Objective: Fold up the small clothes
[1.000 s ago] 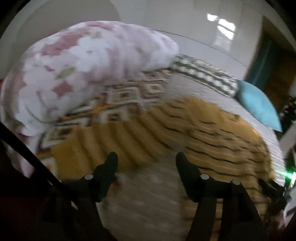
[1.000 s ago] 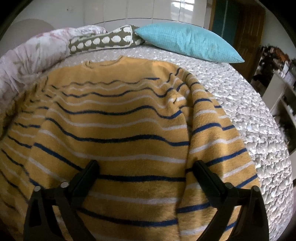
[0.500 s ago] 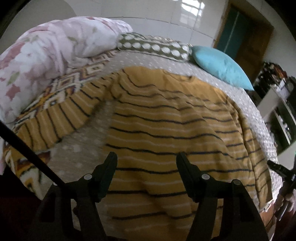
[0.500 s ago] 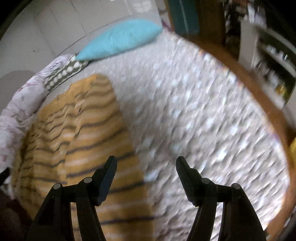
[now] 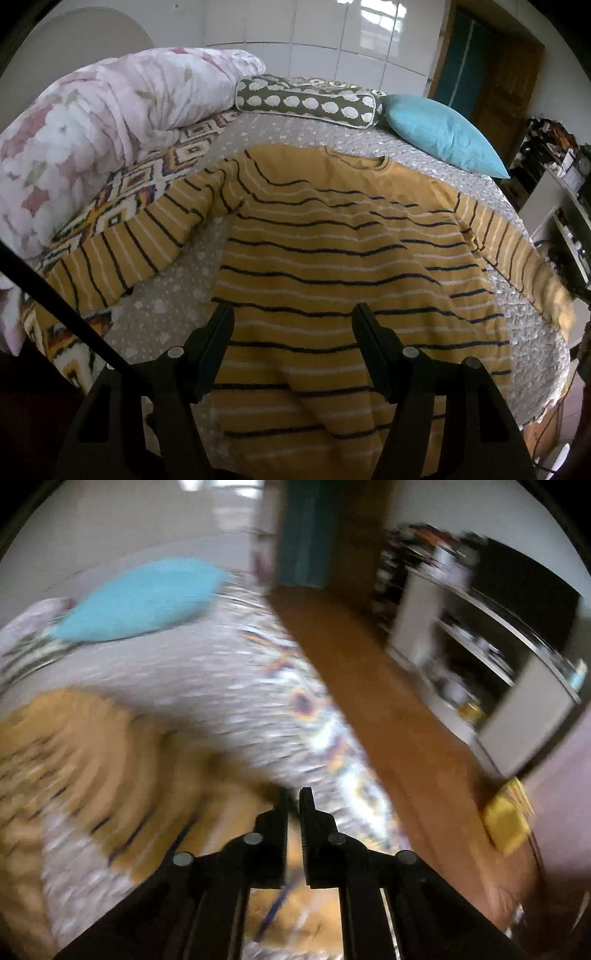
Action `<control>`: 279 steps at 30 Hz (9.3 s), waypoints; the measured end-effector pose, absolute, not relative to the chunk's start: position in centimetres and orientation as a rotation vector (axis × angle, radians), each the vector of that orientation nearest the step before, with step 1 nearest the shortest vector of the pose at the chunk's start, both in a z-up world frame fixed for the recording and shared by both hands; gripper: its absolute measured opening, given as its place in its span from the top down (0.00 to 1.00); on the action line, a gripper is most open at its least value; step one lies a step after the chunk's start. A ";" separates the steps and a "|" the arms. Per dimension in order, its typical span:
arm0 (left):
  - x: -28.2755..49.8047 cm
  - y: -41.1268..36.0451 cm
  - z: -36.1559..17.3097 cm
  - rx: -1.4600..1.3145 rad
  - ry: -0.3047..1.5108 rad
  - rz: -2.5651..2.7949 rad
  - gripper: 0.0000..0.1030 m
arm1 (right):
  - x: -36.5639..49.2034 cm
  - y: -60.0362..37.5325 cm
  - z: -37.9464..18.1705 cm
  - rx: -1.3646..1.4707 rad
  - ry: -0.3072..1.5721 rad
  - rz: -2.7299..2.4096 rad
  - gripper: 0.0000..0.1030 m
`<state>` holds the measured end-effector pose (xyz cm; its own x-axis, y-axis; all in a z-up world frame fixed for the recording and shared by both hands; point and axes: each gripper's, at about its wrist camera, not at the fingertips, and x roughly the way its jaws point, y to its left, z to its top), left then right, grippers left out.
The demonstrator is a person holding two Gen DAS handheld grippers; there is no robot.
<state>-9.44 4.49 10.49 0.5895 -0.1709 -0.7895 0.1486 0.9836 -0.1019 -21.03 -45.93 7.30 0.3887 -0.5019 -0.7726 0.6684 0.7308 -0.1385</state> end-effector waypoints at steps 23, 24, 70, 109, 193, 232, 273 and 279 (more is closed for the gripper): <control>-9.9 8.0 8.9 -0.070 0.919 -0.137 0.37 | -28.1 -50.2 1.8 0.947 0.606 -0.681 0.95; -10.0 9.0 9.1 -0.080 0.906 -0.120 0.37 | -28.1 -50.8 2.4 0.953 0.589 -0.696 0.95; -10.0 33.6 2.4 -0.541 0.823 0.168 0.35 | -2.6 0.9 5.9 -0.146 0.886 0.272 0.50; 5.8 -10.7 12.9 -0.131 0.856 -0.575 0.95 | -18.2 -28.6 5.9 0.412 0.749 -0.248 0.48; -18.7 16.2 4.4 -0.313 0.985 -0.327 0.93 | -28.5 -19.2 2.8 0.493 0.999 0.302 0.94; 20.7 9.9 4.9 -0.490 0.980 -0.195 0.37 | 10.4 -32.8 0.0 0.923 0.917 0.031 0.53; -15.6 4.2 17.7 -0.005 0.485 -0.108 0.00 | -19.9 -21.0 11.8 0.112 0.589 -0.375 0.32; -20.6 3.3 19.0 0.041 0.471 -0.096 0.00 | -23.4 -18.4 14.0 0.115 0.582 -0.329 0.28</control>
<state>-20.62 3.28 19.04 0.8865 -0.0830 -0.4553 0.1021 0.9946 0.0174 -23.36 -18.37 13.98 0.7849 -0.2717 -0.5569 0.3362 0.9417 0.0144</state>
